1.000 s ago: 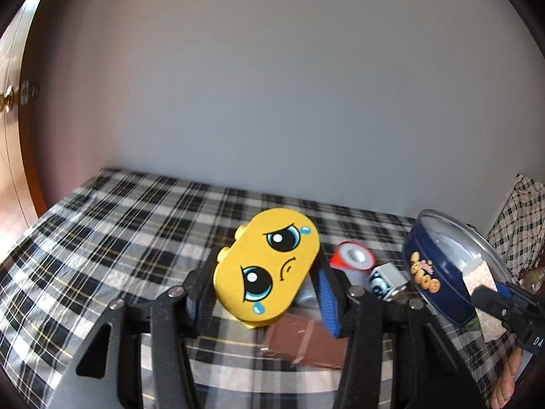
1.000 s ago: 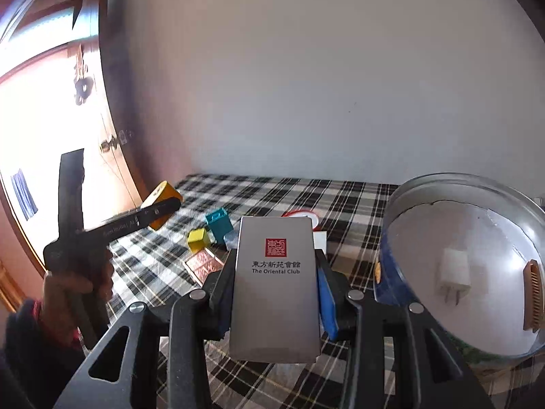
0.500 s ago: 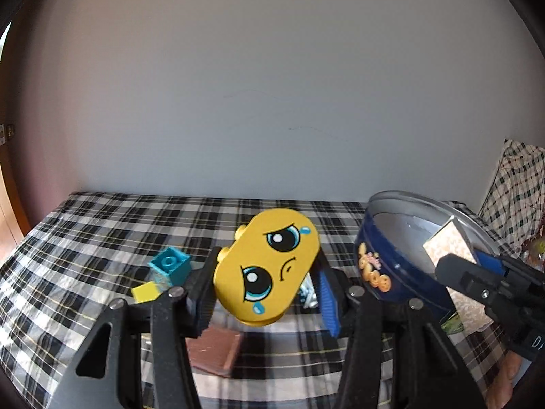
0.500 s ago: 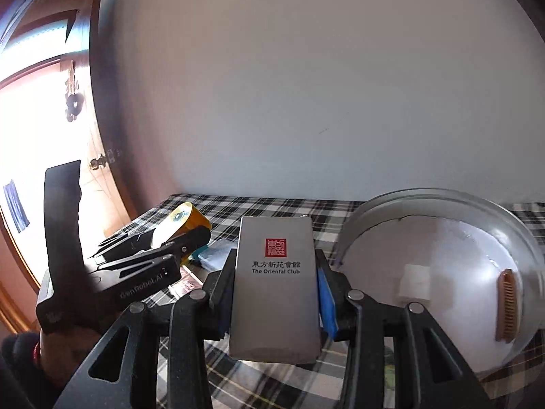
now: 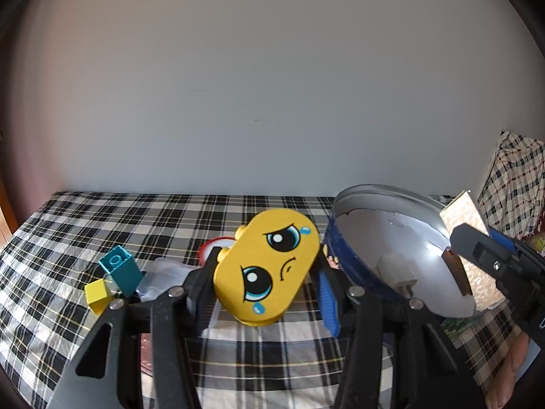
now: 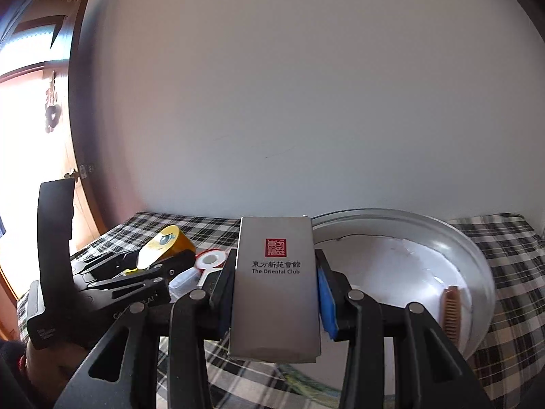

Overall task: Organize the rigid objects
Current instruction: 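Carry the white box in the right tool while the left tool carries the yellow block over the tin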

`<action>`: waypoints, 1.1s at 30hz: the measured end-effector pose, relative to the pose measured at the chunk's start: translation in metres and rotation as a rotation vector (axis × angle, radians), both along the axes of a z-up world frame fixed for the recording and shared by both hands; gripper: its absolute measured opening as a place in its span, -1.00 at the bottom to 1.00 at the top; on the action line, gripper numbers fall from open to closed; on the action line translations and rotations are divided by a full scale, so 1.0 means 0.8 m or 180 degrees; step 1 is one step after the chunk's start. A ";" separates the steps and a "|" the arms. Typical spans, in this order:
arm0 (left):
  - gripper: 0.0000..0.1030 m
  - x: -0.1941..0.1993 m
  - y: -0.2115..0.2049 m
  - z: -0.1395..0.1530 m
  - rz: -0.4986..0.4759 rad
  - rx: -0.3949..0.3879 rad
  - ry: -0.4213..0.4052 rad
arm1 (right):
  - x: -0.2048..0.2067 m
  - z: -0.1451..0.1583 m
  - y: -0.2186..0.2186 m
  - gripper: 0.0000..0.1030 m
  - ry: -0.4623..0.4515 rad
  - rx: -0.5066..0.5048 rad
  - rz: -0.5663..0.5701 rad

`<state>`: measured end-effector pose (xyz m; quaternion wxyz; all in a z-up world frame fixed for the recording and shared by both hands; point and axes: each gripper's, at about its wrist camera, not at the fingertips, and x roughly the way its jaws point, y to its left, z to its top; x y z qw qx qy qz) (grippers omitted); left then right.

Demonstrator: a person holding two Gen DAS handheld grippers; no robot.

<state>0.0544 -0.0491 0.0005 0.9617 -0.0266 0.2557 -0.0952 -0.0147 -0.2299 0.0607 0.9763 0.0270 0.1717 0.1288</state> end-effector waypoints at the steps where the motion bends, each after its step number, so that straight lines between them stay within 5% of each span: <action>1: -0.03 -0.001 -0.004 0.000 -0.0007 0.0008 -0.0002 | -0.002 0.000 -0.004 -0.15 -0.0006 -0.0001 -0.0016; 33: -0.03 -0.002 -0.125 0.008 -0.0428 0.0093 -0.0190 | 0.020 0.004 -0.099 -0.16 0.0037 -0.0135 -0.0875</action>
